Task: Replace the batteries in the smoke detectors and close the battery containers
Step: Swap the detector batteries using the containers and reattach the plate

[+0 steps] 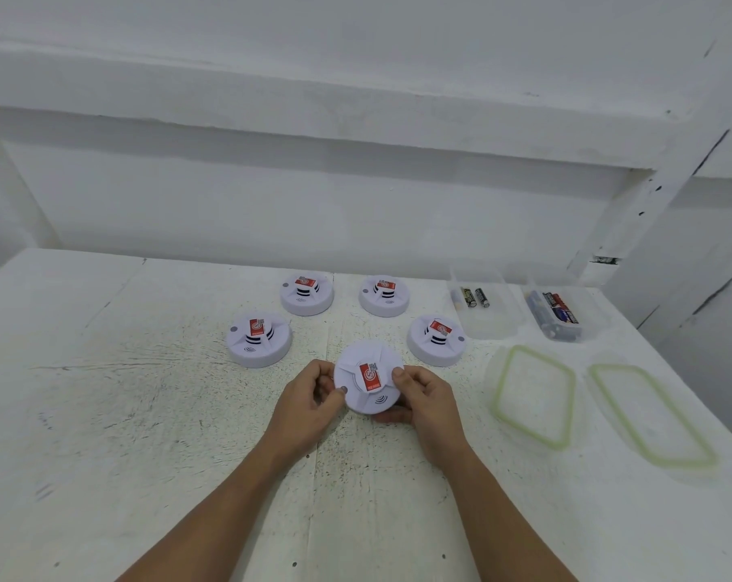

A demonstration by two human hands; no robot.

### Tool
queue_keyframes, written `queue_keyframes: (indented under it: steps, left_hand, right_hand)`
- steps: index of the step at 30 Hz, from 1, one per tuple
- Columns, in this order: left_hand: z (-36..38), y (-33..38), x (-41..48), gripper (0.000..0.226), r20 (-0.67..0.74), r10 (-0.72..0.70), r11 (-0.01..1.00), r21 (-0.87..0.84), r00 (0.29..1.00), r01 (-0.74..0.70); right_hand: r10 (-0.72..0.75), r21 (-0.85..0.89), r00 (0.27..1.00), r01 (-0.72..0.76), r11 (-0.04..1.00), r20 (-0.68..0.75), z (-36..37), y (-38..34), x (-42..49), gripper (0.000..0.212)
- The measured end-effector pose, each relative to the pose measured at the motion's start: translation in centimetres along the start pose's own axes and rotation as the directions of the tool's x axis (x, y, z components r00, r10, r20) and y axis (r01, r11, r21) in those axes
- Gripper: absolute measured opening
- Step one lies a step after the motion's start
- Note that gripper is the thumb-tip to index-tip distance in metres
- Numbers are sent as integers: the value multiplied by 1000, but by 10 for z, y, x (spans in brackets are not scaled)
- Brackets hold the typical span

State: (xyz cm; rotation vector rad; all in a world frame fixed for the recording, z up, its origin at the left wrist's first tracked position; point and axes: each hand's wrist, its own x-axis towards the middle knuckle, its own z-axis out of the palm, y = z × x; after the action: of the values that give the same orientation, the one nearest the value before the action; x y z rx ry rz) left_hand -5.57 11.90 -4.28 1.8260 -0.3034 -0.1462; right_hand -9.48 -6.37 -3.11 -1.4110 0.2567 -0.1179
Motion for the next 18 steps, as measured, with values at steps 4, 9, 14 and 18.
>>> queue_keyframes:
  steps: [4,9,14,18]
  left_hand:
    - [-1,0,1,14,10,-5,1000,9,1000,5]
    - [0,5,-2,19,-78,53,997,-46,996,-56]
    - [-1,1,-1,34,-158,75,993,-82,985,-89]
    - [-1,-1,1,39,-163,89,993,-67,983,-101]
  right_hand:
    - [-8,-19,1000,8,1000,-9,1,-1,0,27]
    - [-24,-65,1000,24,998,8,1,0,-1,26]
    - [-28,-78,999,31,996,47,3,-2,-3,27]
    - [-26,-51,997,30,998,68,1,-3,-4,28]
